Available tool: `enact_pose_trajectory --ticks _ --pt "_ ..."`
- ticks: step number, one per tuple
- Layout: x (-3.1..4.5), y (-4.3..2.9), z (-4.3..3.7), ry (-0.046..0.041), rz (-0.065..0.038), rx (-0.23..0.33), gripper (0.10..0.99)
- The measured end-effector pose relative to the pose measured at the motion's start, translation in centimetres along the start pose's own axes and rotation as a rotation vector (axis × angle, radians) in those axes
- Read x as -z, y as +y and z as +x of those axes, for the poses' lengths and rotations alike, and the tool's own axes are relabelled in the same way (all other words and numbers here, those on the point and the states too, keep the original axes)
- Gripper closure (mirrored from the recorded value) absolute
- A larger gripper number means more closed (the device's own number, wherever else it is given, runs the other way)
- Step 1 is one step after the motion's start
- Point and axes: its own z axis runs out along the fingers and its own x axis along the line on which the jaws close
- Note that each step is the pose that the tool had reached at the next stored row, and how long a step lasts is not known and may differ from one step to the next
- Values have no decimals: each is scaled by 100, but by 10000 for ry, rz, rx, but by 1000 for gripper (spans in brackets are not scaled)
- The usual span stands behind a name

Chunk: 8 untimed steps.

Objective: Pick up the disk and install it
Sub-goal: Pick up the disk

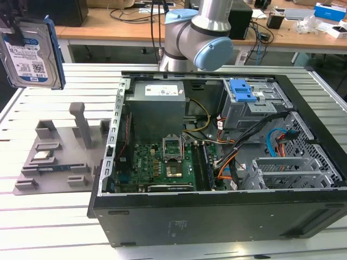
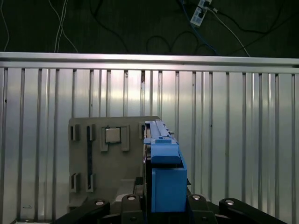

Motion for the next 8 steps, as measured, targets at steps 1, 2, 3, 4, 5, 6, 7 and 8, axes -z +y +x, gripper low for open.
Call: enact_pose_trajectory --ticks 1,2,3,4,5,6,7,8 --pt "52 2 -2 0 0 -1 722" --pt "86 4 -3 0 0 -1 722" --pt "107 5 -4 0 1 -1 722" --pt "126 6 -5 0 0 -1 722" --pt "145 7 -6 0 0 -1 722" --pt "165 8 -7 0 -1 -1 722" --pt "194 9 -8 0 0 -1 722" --pt "216 10 -9 0 0 -1 722"
